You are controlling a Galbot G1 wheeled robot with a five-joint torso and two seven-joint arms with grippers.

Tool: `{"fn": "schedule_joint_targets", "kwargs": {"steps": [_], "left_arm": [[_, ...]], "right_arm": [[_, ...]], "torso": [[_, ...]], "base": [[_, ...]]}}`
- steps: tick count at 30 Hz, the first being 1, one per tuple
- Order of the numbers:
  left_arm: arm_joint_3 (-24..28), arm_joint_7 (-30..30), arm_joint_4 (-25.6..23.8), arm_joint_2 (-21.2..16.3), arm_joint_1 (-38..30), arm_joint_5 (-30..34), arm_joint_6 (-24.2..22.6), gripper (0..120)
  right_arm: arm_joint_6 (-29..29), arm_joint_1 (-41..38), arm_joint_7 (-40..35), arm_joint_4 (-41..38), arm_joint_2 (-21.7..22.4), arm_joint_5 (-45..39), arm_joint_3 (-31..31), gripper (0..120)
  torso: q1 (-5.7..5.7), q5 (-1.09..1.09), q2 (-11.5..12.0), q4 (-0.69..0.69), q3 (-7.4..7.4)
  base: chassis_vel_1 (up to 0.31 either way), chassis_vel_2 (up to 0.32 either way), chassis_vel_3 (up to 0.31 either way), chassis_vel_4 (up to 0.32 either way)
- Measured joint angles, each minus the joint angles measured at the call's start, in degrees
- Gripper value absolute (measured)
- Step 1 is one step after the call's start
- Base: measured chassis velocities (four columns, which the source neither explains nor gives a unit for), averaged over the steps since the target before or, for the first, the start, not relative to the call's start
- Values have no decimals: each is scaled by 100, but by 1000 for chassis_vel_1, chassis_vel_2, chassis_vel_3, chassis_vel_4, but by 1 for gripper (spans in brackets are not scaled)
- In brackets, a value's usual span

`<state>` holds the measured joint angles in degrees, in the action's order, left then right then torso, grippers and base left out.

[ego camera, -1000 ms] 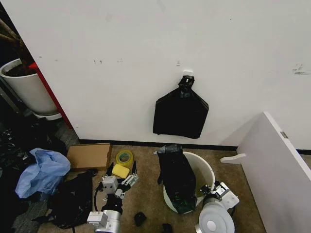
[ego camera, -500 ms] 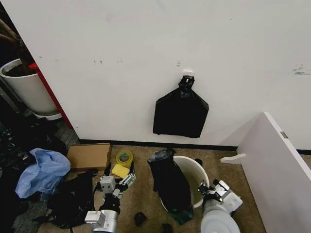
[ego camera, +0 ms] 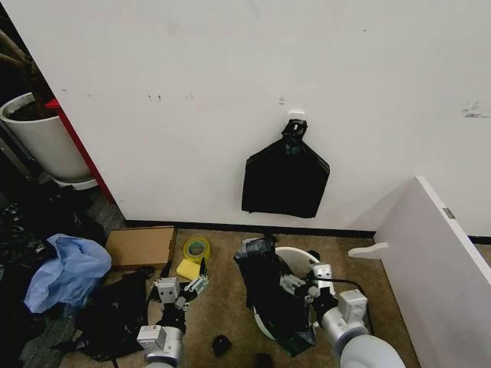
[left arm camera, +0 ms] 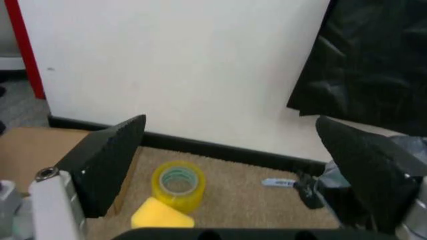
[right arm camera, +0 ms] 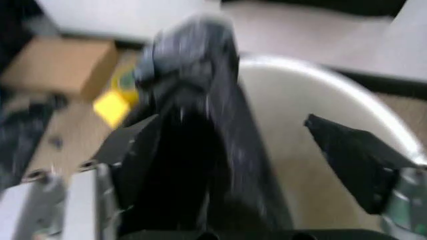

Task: Place the garbage bag over the trash bin.

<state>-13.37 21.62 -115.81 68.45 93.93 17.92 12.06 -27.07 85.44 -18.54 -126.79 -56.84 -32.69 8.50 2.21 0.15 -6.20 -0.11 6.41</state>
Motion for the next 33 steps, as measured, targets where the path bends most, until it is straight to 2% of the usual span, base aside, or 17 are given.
{"fn": "schedule_joint_targets", "kwargs": {"steps": [3,4,6,11,12,16,22,29,33], "left_arm": [[1,15,10,18,18,-14,-1,100],[1,15,10,18,18,-14,-1,100],[26,17,-3,38,26,-18,-10,100],[126,18,-117,52,66,36,-118,100],[126,18,-117,52,66,36,-118,100],[160,11,-120,57,66,25,-138,100],[236,-3,-146,80,112,-50,-167,100],[305,-178,-186,21,162,-93,-184,100],[424,-293,-405,-239,133,782,-854,100]], "right_arm": [[-265,-87,188,231,3,21,4,68],[-265,-87,188,231,3,21,4,68],[-265,-152,272,404,-50,55,8,59],[71,-241,519,746,-152,95,90,37],[71,-241,519,746,-152,95,90,37],[537,-199,837,887,-137,242,176,22],[652,-147,958,973,-102,458,255,1],[969,-127,956,1094,-140,1060,312,0],[1446,-109,947,1234,-202,1828,319,0]], "torso": [[0,-1,0,0,0],[0,-1,0,0,0],[0,0,0,0,0],[0,0,0,0,0],[0,0,0,0,0],[0,0,0,0,0],[0,-1,0,0,0],[0,-1,0,0,0],[0,-1,0,0,0]], "base": [[0,0,0,0],[0,0,0,0],[0,0,0,0],[0,0,0,0],[0,0,0,0],[0,0,0,0],[0,0,0,0],[0,0,0,0],[0,0,0,0]]}}
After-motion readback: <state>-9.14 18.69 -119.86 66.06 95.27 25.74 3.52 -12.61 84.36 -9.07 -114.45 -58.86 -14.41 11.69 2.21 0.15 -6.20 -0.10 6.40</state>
